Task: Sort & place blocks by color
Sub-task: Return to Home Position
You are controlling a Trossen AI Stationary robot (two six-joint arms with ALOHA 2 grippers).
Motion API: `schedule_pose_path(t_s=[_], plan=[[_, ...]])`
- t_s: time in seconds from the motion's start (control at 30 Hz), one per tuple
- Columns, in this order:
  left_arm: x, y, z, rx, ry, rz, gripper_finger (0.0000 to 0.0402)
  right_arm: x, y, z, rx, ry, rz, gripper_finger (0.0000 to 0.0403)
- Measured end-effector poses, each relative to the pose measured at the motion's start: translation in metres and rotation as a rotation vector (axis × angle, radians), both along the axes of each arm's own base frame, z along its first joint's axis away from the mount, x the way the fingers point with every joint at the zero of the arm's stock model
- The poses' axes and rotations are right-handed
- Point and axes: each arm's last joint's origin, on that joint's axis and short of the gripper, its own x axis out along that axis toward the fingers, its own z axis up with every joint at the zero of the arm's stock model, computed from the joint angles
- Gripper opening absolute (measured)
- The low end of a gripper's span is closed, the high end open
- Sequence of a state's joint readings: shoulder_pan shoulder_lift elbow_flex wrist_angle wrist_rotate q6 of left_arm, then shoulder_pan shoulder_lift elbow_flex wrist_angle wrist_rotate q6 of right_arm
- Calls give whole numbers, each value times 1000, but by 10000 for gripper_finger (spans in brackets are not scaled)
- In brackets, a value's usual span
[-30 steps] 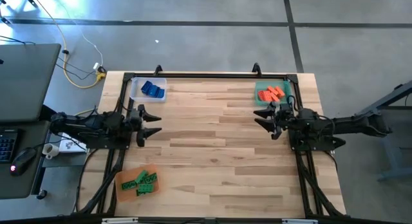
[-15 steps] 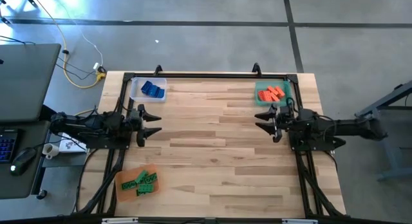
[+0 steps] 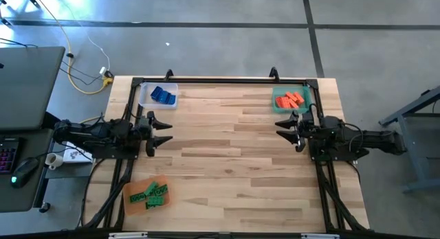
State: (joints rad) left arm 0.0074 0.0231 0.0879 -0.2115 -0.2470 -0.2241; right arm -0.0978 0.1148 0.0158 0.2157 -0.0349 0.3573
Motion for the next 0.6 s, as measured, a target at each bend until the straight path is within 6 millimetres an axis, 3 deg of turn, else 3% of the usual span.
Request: schedule_pose_path(t_s=[0.6], plan=[[0, 0, 0, 0, 0, 0, 235, 0, 0, 0, -25, -1, -9, 197]])
